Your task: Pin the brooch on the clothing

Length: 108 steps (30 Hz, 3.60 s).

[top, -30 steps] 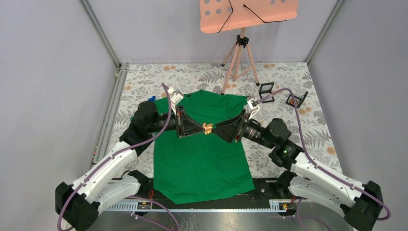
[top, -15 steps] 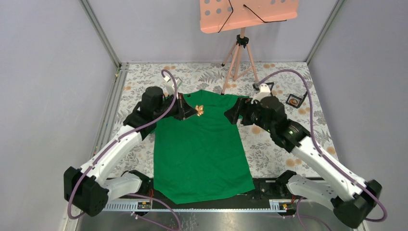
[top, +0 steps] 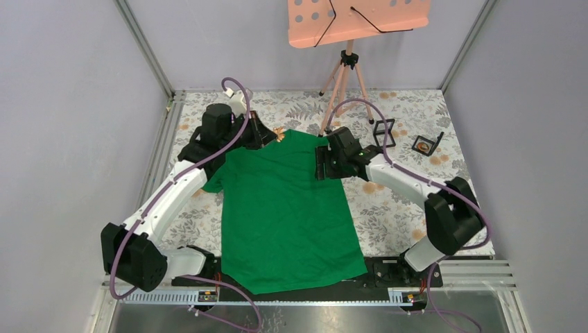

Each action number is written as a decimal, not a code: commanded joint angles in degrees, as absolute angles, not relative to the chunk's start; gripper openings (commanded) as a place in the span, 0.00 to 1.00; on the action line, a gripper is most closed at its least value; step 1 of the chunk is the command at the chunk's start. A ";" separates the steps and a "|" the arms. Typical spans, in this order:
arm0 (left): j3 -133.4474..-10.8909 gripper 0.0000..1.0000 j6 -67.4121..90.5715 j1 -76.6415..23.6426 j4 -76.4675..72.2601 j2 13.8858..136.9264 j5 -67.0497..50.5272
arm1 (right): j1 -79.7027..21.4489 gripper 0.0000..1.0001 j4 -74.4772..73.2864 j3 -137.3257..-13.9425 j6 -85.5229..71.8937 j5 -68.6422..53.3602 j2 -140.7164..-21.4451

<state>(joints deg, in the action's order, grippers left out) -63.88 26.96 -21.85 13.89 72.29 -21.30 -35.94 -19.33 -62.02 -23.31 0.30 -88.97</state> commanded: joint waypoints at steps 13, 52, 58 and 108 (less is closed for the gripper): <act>-61.96 0.00 28.00 -20.27 10.38 67.97 -24.71 | -47.77 0.61 -19.31 -63.43 -26.89 9.40 -101.86; -61.75 0.00 28.91 -20.21 9.78 67.81 -26.48 | -56.15 0.07 -23.51 -59.00 -29.09 18.41 -101.01; -61.62 0.00 29.14 -20.21 9.61 68.02 -26.70 | -56.69 0.07 -23.48 -57.38 -30.23 17.34 -98.28; -27.57 0.00 41.05 -11.69 -10.19 63.17 -13.65 | -48.08 0.49 -26.21 -99.92 -16.48 8.86 -127.38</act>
<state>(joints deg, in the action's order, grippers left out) -27.83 40.51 -12.03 -4.60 62.13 -12.45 -48.66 -24.47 -96.88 -16.32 6.66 -126.52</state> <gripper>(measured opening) 0.037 0.520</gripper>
